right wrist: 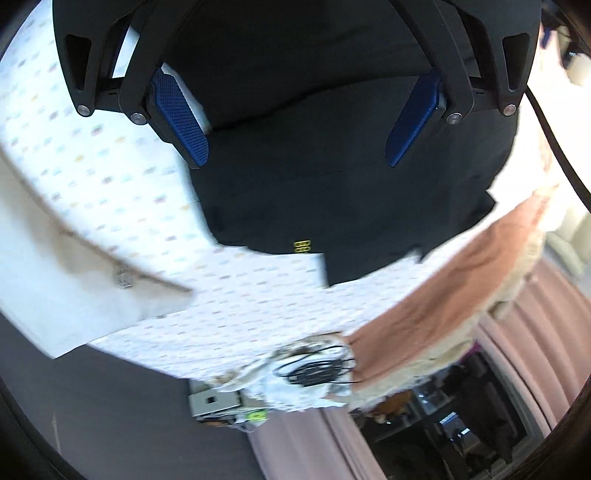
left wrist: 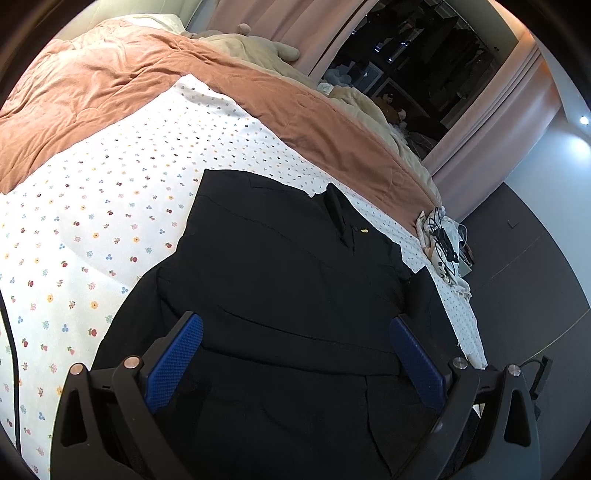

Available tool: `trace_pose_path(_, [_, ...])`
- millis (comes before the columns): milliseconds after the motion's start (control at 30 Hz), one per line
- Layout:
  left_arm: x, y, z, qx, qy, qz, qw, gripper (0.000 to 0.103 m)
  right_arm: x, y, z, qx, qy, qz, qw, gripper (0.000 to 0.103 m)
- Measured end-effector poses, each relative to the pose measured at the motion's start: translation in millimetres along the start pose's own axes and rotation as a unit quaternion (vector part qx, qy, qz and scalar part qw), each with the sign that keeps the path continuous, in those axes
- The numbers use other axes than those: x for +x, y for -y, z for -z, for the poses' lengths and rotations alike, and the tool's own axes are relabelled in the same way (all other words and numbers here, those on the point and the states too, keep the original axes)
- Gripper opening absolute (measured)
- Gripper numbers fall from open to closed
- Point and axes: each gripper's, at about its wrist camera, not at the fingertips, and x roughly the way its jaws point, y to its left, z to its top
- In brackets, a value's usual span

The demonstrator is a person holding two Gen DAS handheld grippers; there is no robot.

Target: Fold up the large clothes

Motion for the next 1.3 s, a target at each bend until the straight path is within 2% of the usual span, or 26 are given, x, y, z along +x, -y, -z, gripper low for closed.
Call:
trace_pose_path(167, [1.7,1.9,1.6,0.007,0.0,-0.015,0.9999,0.103,3.3,24.1,-11.6,0.003,-0.016,0.04,0.999,0.085])
trace_pose_path(233, [2.3,2.8,2.0,0.008,0.0,-0.016,0.9998,0.103,9.6,15.1,-7.3,0.008,-0.03,0.048,0.998,0.084])
trace_pose_path(300, [3.4,4.8,2.4,0.013,0.0,-0.02,0.9997,0.103,21.9,-13.0,2.9,0.014,-0.043,0.054,0.998,0.084])
trace_pose_path(367, [4.3,6.2,3.1,0.017,-0.001,-0.021,0.9996,0.103,40.0,-23.8,0.7,0.018,-0.059,0.051,0.997,0.077])
trace_pose_path(433, [5.4,7.0,3.4,0.019,-0.003,-0.021,0.9996,0.103,55.9,-42.9,4.6,0.014,-0.067,0.046,0.997,0.069])
trace_pose_path(467, [5.8,6.9,3.4,0.018,-0.003,-0.02,0.9996,0.103,54.4,-43.9,13.7,0.003,-0.063,0.049,0.997,0.061])
trace_pose_path(500, [5.9,6.5,3.3,0.018,-0.004,-0.02,0.9996,0.103,50.1,-46.1,17.2,-0.01,-0.063,0.04,0.997,0.039])
trace_pose_path(600, [5.5,6.1,2.9,0.018,-0.005,-0.019,0.9996,0.103,53.0,-34.3,11.8,-0.006,-0.067,0.013,0.998,0.028])
trace_pose_path(700, [4.3,5.4,2.2,0.013,-0.003,-0.016,0.9998,0.103,36.8,-30.3,15.7,-0.01,-0.05,-0.009,0.999,0.024])
trace_pose_path(867, [-0.3,3.0,-0.6,0.005,0.004,-0.007,1.0,0.103,10.5,-32.0,43.7,-0.007,-0.007,-0.052,0.999,0.021])
trace_pose_path(1067, [-12.7,-6.0,-5.2,-0.016,0.016,0.009,0.9997,0.103,-2.0,-67.2,65.4,-0.01,0.024,-0.11,0.994,0.017])
trace_pose_path(1300, [-28.3,-17.4,-11.7,-0.039,0.031,0.028,0.9984,0.103,-28.6,-127.9,86.8,-0.05,0.049,-0.157,0.985,0.015])
